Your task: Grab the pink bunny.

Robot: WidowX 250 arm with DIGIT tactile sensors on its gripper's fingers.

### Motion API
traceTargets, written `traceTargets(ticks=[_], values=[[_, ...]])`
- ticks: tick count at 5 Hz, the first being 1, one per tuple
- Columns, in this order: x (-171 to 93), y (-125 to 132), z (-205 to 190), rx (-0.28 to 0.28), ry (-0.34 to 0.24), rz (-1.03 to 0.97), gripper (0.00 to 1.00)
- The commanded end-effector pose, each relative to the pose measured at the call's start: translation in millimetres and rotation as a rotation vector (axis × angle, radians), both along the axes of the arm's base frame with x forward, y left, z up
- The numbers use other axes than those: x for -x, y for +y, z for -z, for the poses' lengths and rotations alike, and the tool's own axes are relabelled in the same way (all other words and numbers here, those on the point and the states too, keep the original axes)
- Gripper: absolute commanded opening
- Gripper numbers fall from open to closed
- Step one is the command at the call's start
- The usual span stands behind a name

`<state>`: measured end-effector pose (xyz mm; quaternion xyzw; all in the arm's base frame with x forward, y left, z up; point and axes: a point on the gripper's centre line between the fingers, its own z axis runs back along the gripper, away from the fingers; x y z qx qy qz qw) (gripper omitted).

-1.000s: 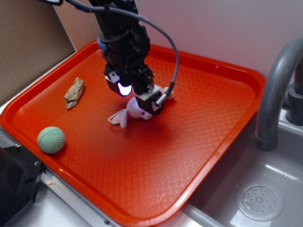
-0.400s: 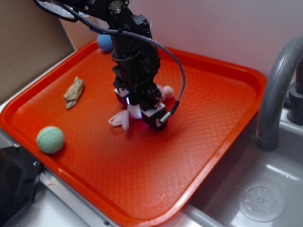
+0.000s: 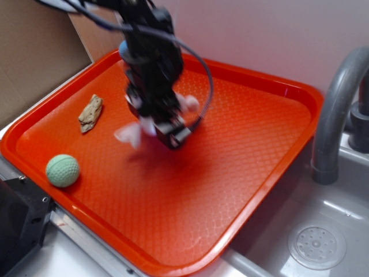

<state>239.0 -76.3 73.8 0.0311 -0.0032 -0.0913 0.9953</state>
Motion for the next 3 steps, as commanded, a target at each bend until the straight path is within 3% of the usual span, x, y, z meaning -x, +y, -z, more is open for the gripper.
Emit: traceTargets(ticks=[1, 3], values=[[6.3, 38.1, -97.9, 0.094, -0.030, -0.091, 0.00], [26.4, 41.0, -149.3, 0.156, -0.102, -0.090, 0.00]])
